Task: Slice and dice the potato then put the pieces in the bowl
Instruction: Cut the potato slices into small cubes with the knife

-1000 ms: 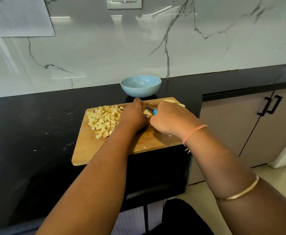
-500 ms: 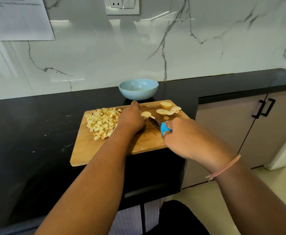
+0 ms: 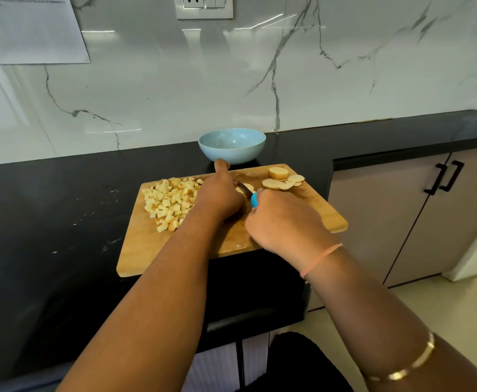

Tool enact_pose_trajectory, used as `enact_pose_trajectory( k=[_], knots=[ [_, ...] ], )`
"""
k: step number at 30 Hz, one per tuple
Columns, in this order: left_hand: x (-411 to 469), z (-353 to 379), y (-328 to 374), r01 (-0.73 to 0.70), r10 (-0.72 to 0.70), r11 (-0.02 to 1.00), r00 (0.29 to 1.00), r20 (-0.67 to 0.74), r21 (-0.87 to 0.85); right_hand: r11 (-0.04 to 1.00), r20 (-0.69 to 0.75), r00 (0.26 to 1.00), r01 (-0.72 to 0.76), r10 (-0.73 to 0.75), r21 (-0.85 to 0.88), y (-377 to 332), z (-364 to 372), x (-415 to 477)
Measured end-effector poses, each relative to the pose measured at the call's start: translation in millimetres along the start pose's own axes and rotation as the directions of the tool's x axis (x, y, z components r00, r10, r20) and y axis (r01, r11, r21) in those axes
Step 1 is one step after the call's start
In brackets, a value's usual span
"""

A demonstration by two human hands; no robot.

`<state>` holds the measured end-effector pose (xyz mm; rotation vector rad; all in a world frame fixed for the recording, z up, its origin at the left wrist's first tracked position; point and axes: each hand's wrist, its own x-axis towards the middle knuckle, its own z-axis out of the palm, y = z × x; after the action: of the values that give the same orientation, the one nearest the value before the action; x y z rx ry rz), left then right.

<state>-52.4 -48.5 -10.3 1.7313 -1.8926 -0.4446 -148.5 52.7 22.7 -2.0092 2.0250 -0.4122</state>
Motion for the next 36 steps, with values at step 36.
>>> enact_pose_trajectory(
  k=[36],
  knots=[
    [-2.4, 0.1, -4.2, -0.044, 0.038, 0.993, 0.997, -0.061, -0.108, 0.999, 0.058, 0.998, 0.009, -0.012, 0.051, 0.4, -1.1, -0.2]
  ],
)
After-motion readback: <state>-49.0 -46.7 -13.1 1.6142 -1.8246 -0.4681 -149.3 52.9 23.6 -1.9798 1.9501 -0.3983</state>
